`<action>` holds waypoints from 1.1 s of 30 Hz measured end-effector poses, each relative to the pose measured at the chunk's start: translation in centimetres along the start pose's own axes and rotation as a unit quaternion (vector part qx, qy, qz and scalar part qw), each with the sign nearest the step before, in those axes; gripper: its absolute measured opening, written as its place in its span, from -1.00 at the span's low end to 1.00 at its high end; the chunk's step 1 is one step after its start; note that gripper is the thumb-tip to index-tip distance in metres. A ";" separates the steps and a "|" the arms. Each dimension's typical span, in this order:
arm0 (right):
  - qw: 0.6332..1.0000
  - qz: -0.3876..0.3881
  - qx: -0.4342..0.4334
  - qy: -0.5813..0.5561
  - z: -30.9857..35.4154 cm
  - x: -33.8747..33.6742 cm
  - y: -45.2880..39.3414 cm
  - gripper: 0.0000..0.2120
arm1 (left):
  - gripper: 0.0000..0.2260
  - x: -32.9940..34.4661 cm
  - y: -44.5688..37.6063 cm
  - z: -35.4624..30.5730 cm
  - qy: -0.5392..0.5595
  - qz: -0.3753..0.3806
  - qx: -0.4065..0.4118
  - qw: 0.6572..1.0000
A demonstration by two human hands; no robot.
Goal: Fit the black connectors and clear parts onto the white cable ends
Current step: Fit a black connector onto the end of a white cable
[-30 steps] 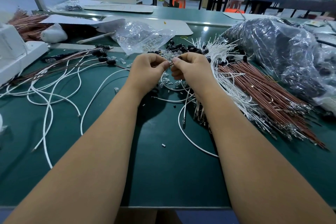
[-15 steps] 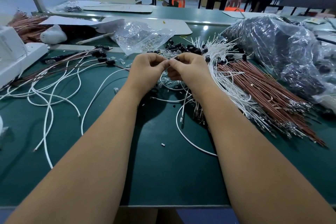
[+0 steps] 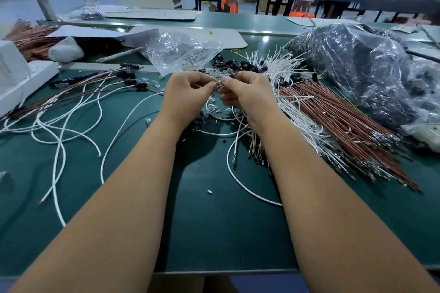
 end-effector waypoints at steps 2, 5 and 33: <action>1.000 0.006 -0.001 0.007 0.0 0.0 0.0 -0.87 | -0.95 0.0 0.0 0.0 0.016 -0.001 0.002 1.000; 1.000 0.011 0.001 0.028 -0.1 0.1 0.0 -0.88 | -0.98 0.1 0.1 -0.1 0.022 0.005 0.007 1.000; 0.970 -0.060 -0.118 0.206 1.1 0.0 0.6 -0.66 | -0.91 -0.1 0.1 -0.1 0.014 0.014 0.011 1.000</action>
Point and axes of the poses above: each hand's wrist, its own y-axis away from the middle knuckle, its own x-axis out of the palm, z = x × y, the point moved 2 cm from there along -y, towards the middle knuckle, and after that the axes turned 15 degrees about z, right-handed, at the moved point
